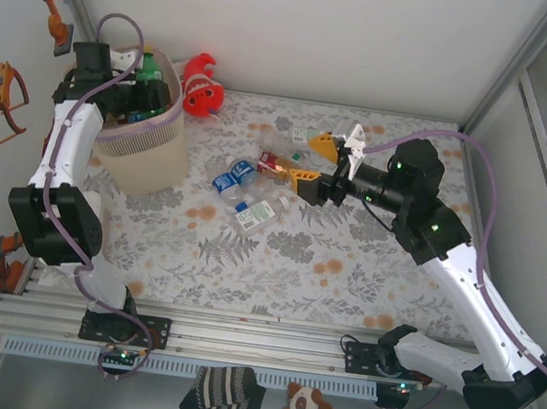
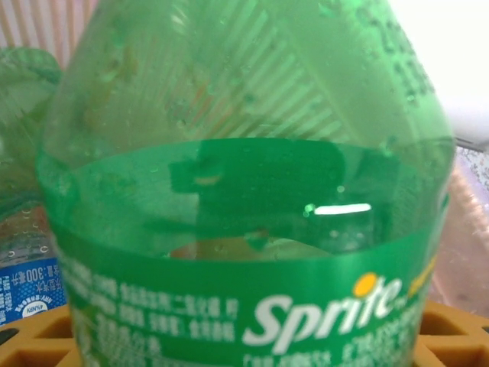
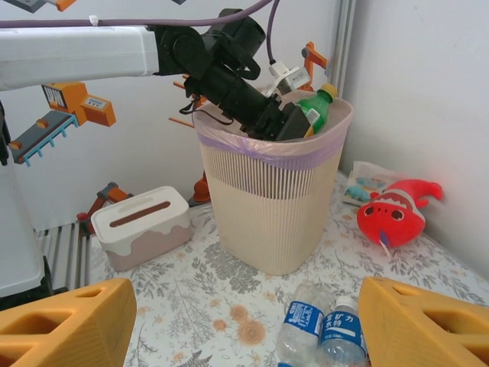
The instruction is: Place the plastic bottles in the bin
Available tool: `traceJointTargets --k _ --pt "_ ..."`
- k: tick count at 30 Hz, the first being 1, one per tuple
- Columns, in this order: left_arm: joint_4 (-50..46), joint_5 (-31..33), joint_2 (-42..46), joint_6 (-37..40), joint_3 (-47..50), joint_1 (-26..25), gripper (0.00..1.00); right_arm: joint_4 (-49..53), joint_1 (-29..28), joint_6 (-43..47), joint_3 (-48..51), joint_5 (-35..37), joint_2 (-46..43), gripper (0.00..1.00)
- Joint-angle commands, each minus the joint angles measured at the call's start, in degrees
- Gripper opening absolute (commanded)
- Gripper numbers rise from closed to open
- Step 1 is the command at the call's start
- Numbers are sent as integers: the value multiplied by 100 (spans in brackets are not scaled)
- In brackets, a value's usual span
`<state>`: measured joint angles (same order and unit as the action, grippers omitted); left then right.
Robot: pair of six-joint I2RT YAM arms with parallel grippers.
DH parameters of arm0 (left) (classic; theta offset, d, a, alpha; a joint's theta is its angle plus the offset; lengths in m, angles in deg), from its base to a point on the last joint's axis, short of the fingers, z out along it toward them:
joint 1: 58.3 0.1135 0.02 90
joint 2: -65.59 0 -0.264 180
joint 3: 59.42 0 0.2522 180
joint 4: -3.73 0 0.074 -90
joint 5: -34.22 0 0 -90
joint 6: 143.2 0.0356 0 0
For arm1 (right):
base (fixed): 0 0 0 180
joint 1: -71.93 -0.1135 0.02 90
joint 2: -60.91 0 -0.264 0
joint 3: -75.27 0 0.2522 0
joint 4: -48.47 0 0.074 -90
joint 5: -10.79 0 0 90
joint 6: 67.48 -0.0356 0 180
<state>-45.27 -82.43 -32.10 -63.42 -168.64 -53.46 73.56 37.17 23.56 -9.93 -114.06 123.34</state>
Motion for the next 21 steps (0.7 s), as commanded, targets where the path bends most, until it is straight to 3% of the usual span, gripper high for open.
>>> traceJointTargets --k 1,8,14,21 --pt "-172 -173 187 -77 -27 26 67 -60 -18 -92 -160 -11 -117 75" --pt "-355 172 720 150 41 52 79 -91 -21 -110 -169 -70 -127 75" --pt "-373 527 1116 366 115 96 80 -73 -21 -130 -152 -83 -161 74" --pt "-147 256 1136 502 102 102 62 -113 -20 -158 -138 -74 -163 74"
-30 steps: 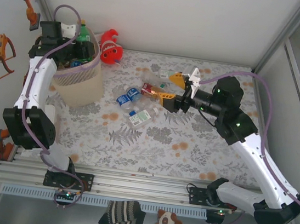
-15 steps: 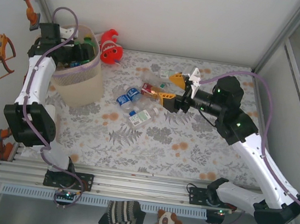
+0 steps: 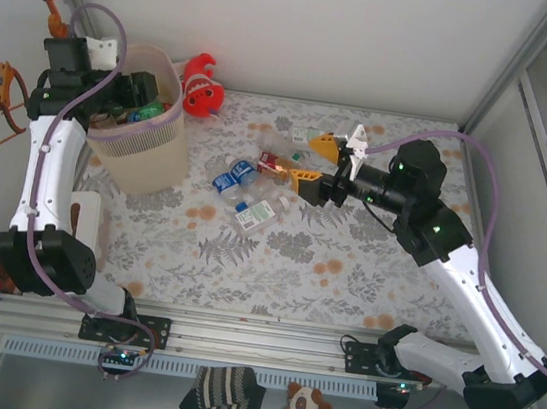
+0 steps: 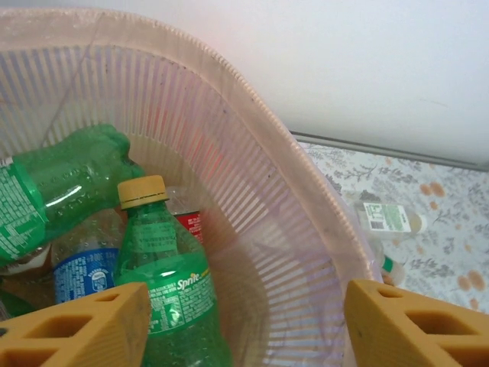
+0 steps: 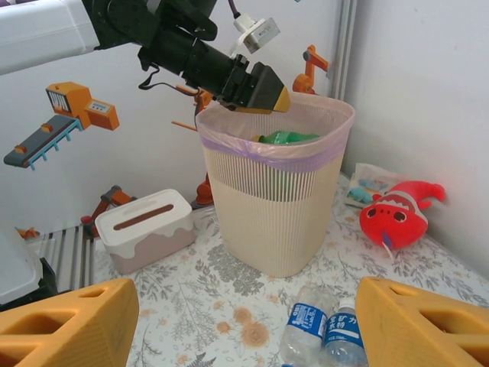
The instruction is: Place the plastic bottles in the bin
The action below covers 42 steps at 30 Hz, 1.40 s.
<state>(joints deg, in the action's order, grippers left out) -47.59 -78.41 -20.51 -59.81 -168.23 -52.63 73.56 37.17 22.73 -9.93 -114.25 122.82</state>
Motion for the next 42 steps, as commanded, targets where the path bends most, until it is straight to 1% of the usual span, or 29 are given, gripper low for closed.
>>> traceJointTargets --k 1,4,8,17,22,28,33,37,42 --pt "96 -185 -69 165 42 17 59 -116 -22 -79 -142 -55 -109 74" --pt "93 -291 -252 176 -41 19 50 -92 -22 -84 -158 -46 -100 73" --pt "52 -267 -586 272 -159 22 40 -70 -22 -83 -173 -45 -101 73" --pt "-272 -265 -1460 466 -327 22 30 -67 -22 -100 -152 -3 -100 73" --pt "-357 -314 -1698 447 -76 22 29 27 -22 -124 -192 185 -49 72" --pt "-297 -520 -1580 398 102 13 29 251 -22 -81 -314 534 82 72" --pt "-26 -560 -1083 299 251 19 30 739 -22 -137 -594 1302 371 71" --pt "244 -576 -722 220 442 19 31 881 -22 -234 -681 1788 611 71" --pt "339 -666 -328 154 533 15 33 1342 -14 -222 -1020 2664 1146 71"
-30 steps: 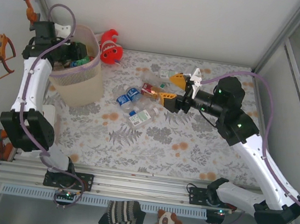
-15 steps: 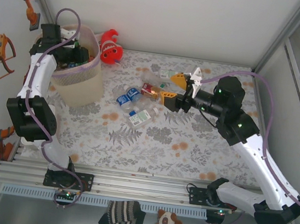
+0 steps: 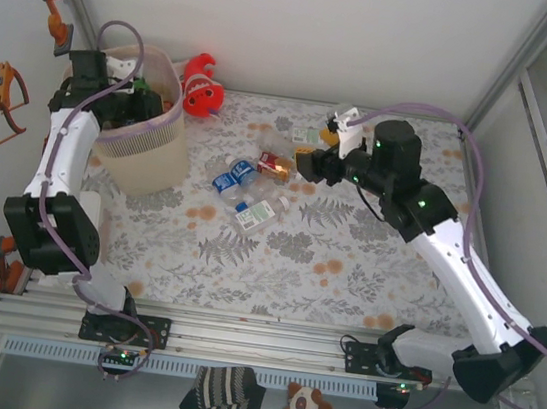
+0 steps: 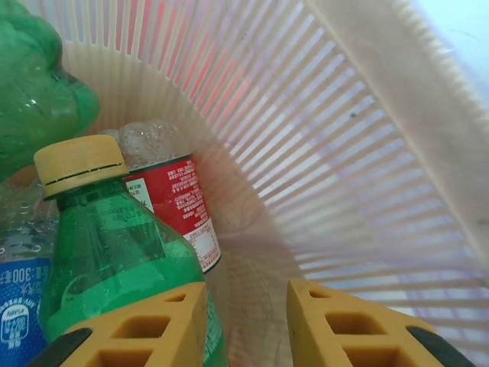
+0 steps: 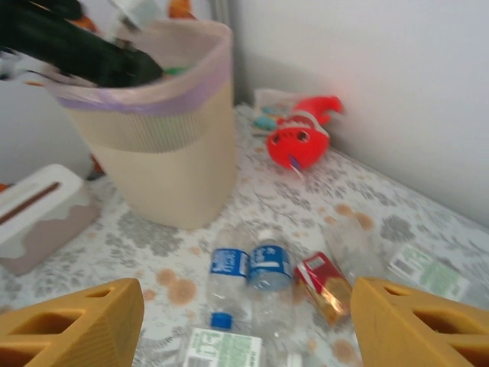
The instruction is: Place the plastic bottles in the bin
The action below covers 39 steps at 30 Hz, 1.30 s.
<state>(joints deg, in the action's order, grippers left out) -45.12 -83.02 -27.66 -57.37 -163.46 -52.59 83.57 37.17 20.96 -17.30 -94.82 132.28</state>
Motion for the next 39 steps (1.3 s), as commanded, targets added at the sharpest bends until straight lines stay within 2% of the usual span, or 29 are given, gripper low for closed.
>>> traceJointTargets --k 1,9,16,21,27,32,39 --pt "132 -227 486 -111 91 15 33 399 -13 43 -345 797 335 71" --pt "330 -490 1109 -195 465 9 34 1137 250 1411 -1136 925 1681 70" --pt "409 -595 1693 -257 938 0 35 1539 1053 2347 -2210 390 3203 66" --pt "374 -631 1926 -263 1139 -18 35 1619 1423 2278 -3163 277 4285 66" --pt "381 -688 2013 -338 1245 -44 35 1676 1436 1659 -4382 294 5565 65" --pt "424 -738 1991 -392 1357 -114 35 1158 1437 1185 -4791 355 6316 66" --pt "440 -687 1976 -427 1485 -302 35 1022 1437 1193 -5673 422 7323 68"
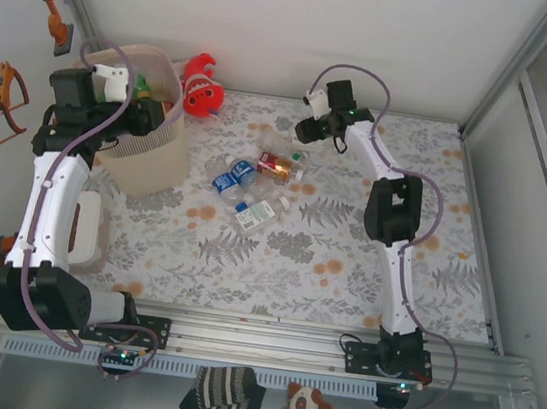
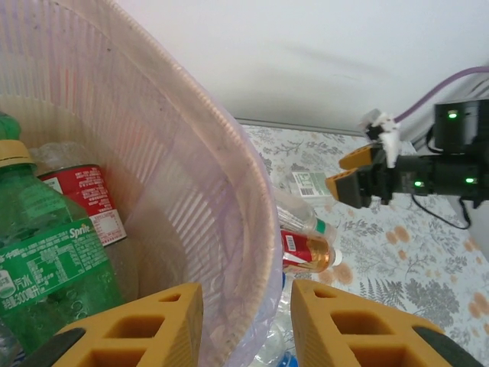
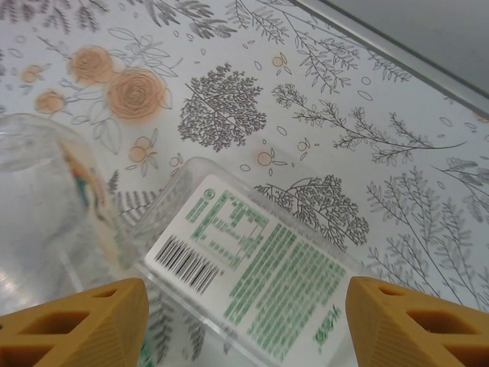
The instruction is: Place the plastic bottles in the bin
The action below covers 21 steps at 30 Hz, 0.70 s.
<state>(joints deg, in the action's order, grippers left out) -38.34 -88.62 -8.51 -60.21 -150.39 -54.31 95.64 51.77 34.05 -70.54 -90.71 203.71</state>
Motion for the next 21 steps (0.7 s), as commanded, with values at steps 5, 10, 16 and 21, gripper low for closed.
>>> traceJointTargets --k 5,10,16,21 --pt "-236 -65 70 -153 241 -268 35 -582 -23 -114 -563 105 581 71" --pt "-149 -18 80 -196 410 -475 36 -478 -23 -116 -961 165 975 74" --pt "-152 58 102 -218 503 -513 38 -109 9 -108 -899 527 977 78" --pt "-139 58 193 -239 454 -513 39 53 98 -292 -343 597 543 78"
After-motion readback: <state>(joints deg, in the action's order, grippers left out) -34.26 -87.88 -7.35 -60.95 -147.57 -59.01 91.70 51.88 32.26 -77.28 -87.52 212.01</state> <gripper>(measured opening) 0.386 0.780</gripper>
